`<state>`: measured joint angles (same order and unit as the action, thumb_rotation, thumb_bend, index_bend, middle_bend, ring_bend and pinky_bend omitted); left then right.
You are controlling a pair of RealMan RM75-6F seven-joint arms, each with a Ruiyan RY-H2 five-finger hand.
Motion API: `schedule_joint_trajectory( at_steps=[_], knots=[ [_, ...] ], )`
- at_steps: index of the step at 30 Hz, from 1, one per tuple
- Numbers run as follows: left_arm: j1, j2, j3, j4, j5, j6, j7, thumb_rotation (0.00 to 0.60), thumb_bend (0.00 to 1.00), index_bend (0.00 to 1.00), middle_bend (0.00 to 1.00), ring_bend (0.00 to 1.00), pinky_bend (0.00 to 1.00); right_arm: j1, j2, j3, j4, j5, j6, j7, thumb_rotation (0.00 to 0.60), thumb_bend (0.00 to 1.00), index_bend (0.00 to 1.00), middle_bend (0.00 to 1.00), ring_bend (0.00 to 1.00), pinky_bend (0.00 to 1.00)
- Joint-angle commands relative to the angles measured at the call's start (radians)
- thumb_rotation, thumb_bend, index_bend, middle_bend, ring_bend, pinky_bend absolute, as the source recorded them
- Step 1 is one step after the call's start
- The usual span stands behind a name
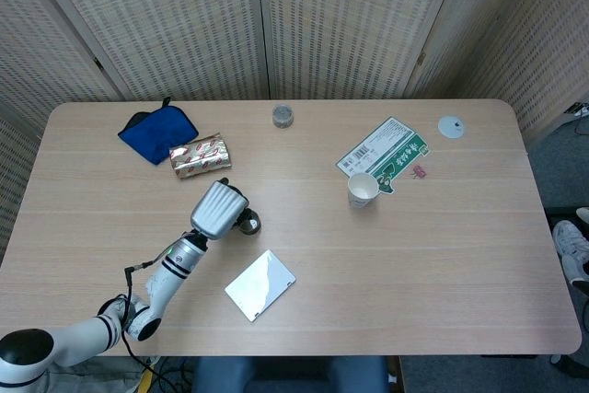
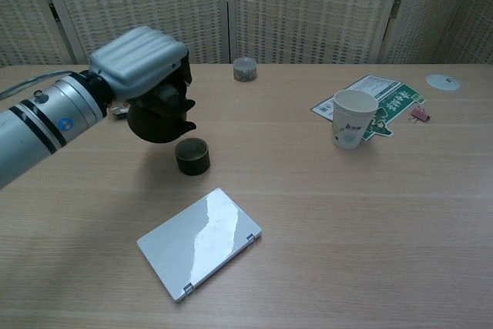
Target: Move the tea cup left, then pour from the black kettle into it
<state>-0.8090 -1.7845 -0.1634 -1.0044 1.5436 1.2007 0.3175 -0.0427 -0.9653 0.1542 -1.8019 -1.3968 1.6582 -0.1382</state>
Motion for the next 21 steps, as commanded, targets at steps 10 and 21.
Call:
schedule_joint_trajectory(
  at_steps=[10,21],
  knots=[
    [-0.008,-0.019,0.034,0.073,0.043,0.032,0.005,0.586,0.38,1.00,1.00,1.00,0.65,0.000,0.001,0.001,-0.003,0.001,-0.001,-0.002,0.600,0.26,0.26,0.24,0.16,0.19],
    [-0.011,-0.028,0.058,0.122,0.068,0.048,0.007,0.597,0.38,1.00,1.00,1.00,0.65,-0.002,0.003,0.000,-0.008,-0.001,0.002,-0.005,0.600,0.26,0.26,0.24,0.16,0.19]
  ],
)
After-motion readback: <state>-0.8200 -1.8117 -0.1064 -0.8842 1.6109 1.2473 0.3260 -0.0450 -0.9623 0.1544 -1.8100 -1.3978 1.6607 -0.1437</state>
